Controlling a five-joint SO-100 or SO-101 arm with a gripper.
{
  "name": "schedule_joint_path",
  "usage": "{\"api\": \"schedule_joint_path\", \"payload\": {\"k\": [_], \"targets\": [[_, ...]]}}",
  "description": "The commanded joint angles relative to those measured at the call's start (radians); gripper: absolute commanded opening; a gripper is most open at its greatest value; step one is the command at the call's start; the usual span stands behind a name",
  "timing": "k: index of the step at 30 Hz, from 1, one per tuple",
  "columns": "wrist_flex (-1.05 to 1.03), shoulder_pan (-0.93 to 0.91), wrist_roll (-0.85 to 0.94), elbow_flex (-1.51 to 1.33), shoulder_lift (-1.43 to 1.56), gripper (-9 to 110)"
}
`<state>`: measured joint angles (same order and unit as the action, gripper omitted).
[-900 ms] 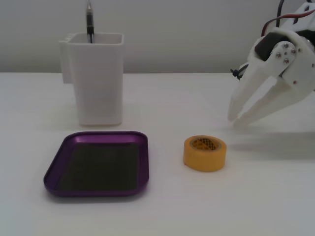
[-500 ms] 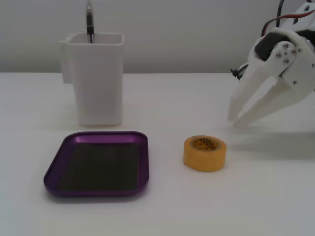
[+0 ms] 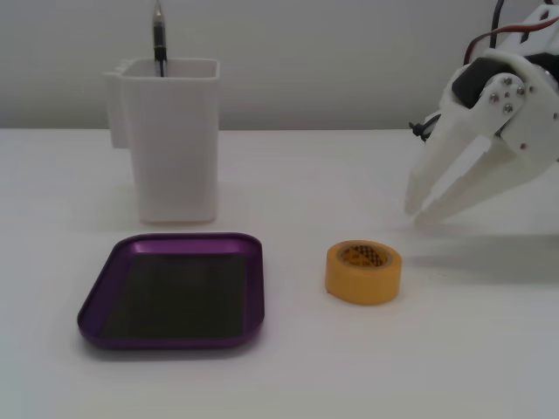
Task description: Grab up the yellow tape and put it in the box.
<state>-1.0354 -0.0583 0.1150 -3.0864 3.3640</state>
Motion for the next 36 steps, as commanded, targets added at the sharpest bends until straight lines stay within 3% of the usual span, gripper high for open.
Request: {"api": "schedule_joint_path", "payload": {"k": [1, 19, 27, 36], "targets": [[0.012, 0.006, 0.002, -0.009, 0.052, 0], [0.012, -0.012, -0.002, 0.006, 0.052, 0], [0.114, -0.147, -0.005, 0.268, 0.025, 1], [0.104, -0.149, -0.009, 0.607, -0.545, 1]]}}
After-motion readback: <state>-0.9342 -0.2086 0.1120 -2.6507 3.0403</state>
